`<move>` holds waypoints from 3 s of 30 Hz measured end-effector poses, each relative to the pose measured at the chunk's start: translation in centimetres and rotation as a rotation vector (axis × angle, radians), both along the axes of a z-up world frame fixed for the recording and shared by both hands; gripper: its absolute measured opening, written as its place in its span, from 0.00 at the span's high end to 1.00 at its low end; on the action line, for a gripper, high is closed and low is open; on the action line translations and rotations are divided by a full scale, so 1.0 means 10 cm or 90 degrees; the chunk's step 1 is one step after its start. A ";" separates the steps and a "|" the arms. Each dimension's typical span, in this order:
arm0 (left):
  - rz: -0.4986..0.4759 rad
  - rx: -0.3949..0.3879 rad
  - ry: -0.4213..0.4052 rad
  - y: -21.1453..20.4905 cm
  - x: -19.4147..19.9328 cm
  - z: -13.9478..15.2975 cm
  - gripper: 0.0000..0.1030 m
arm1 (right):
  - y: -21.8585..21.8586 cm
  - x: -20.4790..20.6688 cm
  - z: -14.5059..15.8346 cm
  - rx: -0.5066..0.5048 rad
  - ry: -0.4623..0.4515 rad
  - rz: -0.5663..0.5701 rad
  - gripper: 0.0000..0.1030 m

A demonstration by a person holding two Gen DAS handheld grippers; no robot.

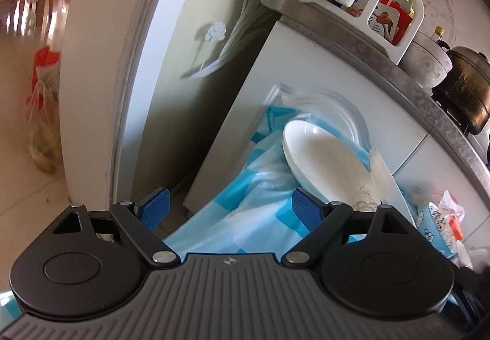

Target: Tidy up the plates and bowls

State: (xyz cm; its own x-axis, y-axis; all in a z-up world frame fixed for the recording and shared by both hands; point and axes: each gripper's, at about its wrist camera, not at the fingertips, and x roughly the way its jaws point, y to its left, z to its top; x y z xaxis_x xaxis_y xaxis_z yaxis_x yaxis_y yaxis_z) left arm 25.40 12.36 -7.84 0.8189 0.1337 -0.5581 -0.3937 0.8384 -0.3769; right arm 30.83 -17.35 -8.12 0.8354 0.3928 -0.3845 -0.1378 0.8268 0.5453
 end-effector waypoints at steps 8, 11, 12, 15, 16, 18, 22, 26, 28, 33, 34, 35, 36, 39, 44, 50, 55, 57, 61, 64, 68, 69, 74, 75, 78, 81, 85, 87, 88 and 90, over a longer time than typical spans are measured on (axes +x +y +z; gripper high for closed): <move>-0.004 0.011 -0.001 0.06 0.05 -0.03 0.00 | -0.03 0.52 -0.25 0.083 0.037 -0.019 0.45; -0.007 0.006 0.003 0.07 0.06 -0.06 0.00 | -0.04 0.66 -0.31 0.088 0.052 -0.038 0.46; -0.007 0.005 0.005 0.07 0.07 -0.07 0.00 | -0.05 0.69 -0.33 0.099 0.054 -0.044 0.46; -0.011 -0.002 0.008 0.08 0.09 -0.09 0.00 | -0.07 0.79 -0.34 0.110 0.053 -0.047 0.48; -0.012 -0.003 0.010 0.08 0.10 -0.10 0.00 | -0.06 0.82 -0.33 0.109 0.052 -0.046 0.51; -0.015 -0.007 0.013 0.08 0.12 -0.11 0.00 | -0.04 0.88 -0.33 0.100 0.058 -0.049 0.50; -0.017 -0.014 0.018 0.09 0.14 -0.14 0.00 | -0.03 0.98 -0.38 0.086 0.070 -0.056 0.59; -0.023 -0.013 0.023 0.08 0.17 -0.16 0.00 | 0.00 1.01 -0.36 0.057 0.074 -0.067 0.69; -0.022 -0.017 0.023 0.09 0.17 -0.16 0.00 | -0.02 1.01 -0.37 0.051 0.071 -0.064 0.75; -0.012 -0.026 0.016 0.12 0.14 -0.15 0.00 | -0.01 0.94 -0.34 0.041 0.075 -0.056 0.76; -0.012 -0.027 0.015 0.13 0.14 -0.14 0.00 | 0.01 0.91 -0.32 0.037 0.073 -0.053 0.76; -0.011 -0.029 0.015 0.13 0.14 -0.14 0.00 | 0.01 0.86 -0.31 0.038 0.071 -0.051 0.76; -0.011 -0.030 0.014 0.13 0.14 -0.14 0.00 | 0.02 0.79 -0.31 0.044 0.069 -0.051 0.77; -0.013 -0.033 0.010 0.13 0.13 -0.13 0.00 | 0.06 0.51 -0.19 0.028 0.034 -0.050 1.00; -0.019 -0.032 0.008 0.11 0.10 -0.12 0.00 | 0.06 0.20 -0.12 0.018 0.034 -0.041 0.97; -0.039 -0.028 -0.001 0.07 0.09 -0.09 0.00 | -0.34 0.15 -0.14 0.093 0.035 -0.125 0.54; -0.058 -0.019 -0.002 0.00 0.08 -0.07 0.00 | -0.67 0.27 -0.27 0.234 0.029 -0.190 0.26; -0.063 -0.018 -0.002 -0.02 0.08 -0.07 0.00 | -0.75 0.35 -0.36 0.304 0.027 -0.193 0.22; -0.073 -0.014 -0.002 -0.08 0.09 -0.07 0.00 | -0.75 0.53 -0.39 0.332 0.014 -0.196 0.20; -0.083 -0.008 -0.001 -0.12 0.10 -0.07 0.00 | -0.71 0.62 -0.38 0.331 0.001 -0.205 0.13; -0.087 -0.001 -0.007 -0.13 0.11 0.01 0.00 | -0.64 0.61 -0.34 0.289 0.004 -0.202 0.12; -0.088 0.002 -0.014 -0.14 0.10 0.05 0.00 | -0.63 0.56 -0.33 0.287 0.004 -0.207 0.12; -0.088 0.036 -0.019 -0.26 0.17 0.29 0.00 | -0.53 0.13 -0.23 0.233 -0.008 -0.212 0.08; -0.100 0.029 -0.024 -0.29 0.21 0.33 0.00 | -0.50 0.03 -0.19 0.214 -0.018 -0.207 0.07; -0.162 0.017 -0.020 -0.43 0.46 0.45 0.00 | -0.43 -0.33 -0.09 0.164 -0.050 -0.210 0.04; -0.220 0.001 0.019 -0.61 0.85 0.49 0.02 | -0.36 -0.63 -0.04 0.119 -0.082 -0.214 0.02; -0.272 -0.046 0.074 -0.84 1.40 0.40 0.11 | -0.28 -0.88 0.00 0.082 -0.117 -0.208 0.01; -0.273 -0.041 0.091 -0.96 1.62 0.33 0.19 | -0.24 -0.94 0.00 0.076 -0.134 -0.194 0.01; -0.275 -0.044 0.103 -1.01 1.72 0.29 0.25 | -0.21 -0.96 0.00 0.067 -0.143 -0.183 0.01; -0.274 -0.061 0.130 -1.06 1.87 0.18 0.34 | -0.16 -1.00 0.01 0.046 -0.160 -0.162 0.01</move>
